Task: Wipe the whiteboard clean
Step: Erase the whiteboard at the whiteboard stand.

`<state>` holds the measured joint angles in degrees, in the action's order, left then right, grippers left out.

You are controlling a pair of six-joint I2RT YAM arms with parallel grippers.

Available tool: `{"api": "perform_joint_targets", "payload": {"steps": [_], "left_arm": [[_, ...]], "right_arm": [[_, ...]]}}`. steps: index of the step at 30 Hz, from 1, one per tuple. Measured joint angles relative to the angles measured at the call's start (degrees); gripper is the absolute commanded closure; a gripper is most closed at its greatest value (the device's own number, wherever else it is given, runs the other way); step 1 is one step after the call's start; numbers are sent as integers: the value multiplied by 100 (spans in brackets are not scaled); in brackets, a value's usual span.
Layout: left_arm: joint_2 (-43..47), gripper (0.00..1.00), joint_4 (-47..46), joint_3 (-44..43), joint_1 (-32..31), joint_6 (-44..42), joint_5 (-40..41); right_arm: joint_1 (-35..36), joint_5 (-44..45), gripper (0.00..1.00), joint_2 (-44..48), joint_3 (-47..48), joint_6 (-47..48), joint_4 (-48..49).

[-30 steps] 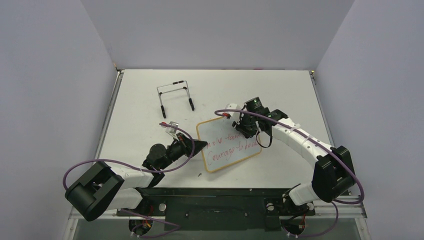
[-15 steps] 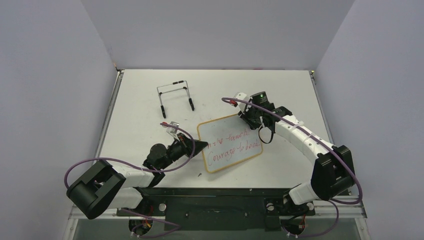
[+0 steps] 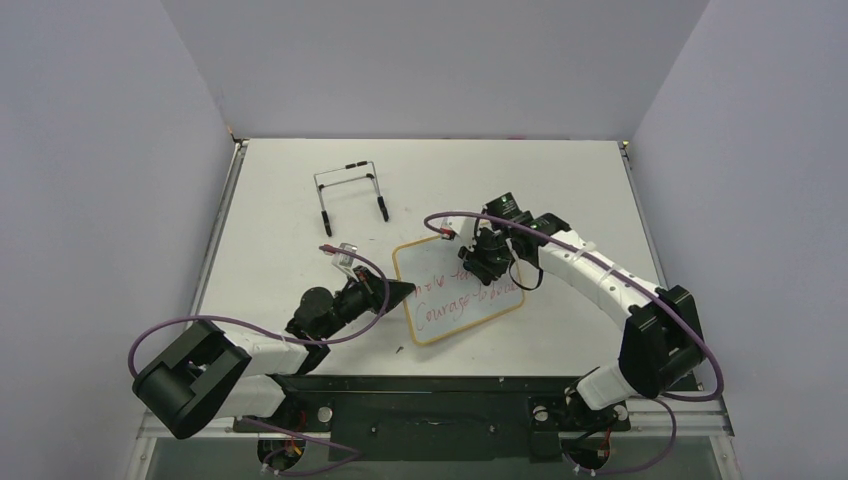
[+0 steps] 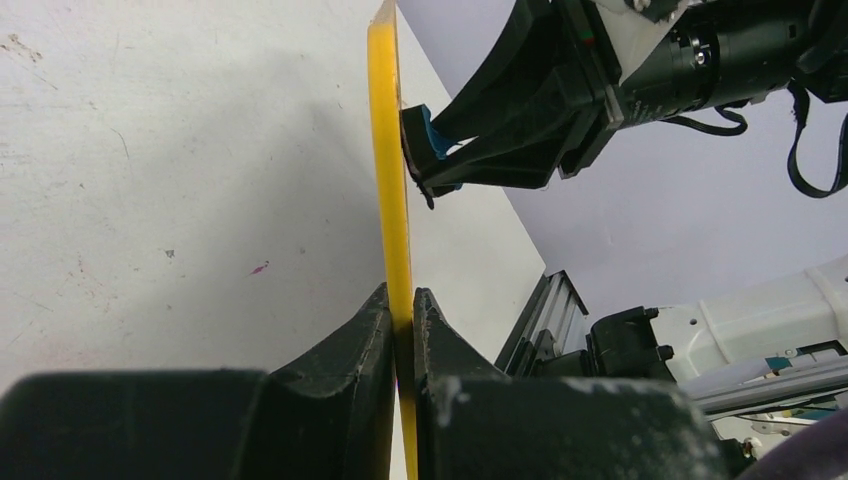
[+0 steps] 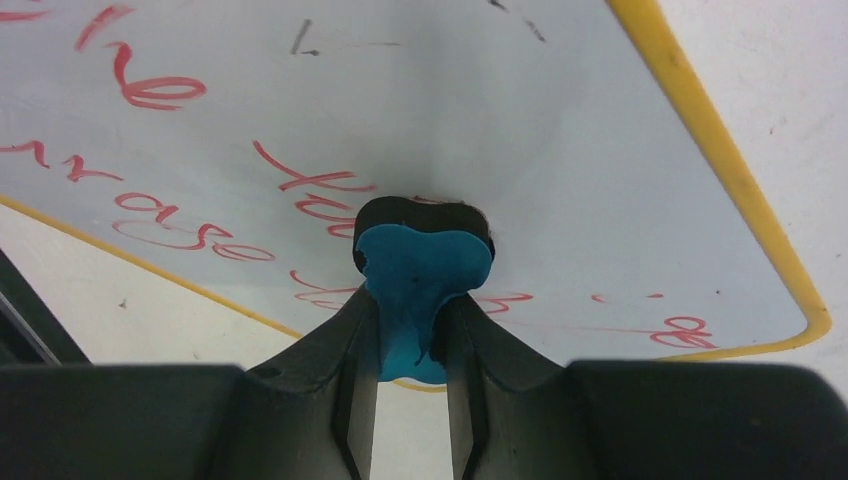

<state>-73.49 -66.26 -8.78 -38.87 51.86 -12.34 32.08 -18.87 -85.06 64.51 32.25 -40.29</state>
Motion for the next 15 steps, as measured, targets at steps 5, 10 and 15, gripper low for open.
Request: {"api": "perform_joint_targets", "payload": {"steps": [5,10,15], "left_arm": [[9,100,-42,0,-2,-116,4],[-17,100,-85,0,-2,-127,-28],[-11,100,-70,0,-2,-96,-11]], "right_arm": [[-476,105,100,72,-22,-470,356],[-697,973,100,92,-243,-623,798],[-675,1187,100,-24,-254,-566,813]]}}
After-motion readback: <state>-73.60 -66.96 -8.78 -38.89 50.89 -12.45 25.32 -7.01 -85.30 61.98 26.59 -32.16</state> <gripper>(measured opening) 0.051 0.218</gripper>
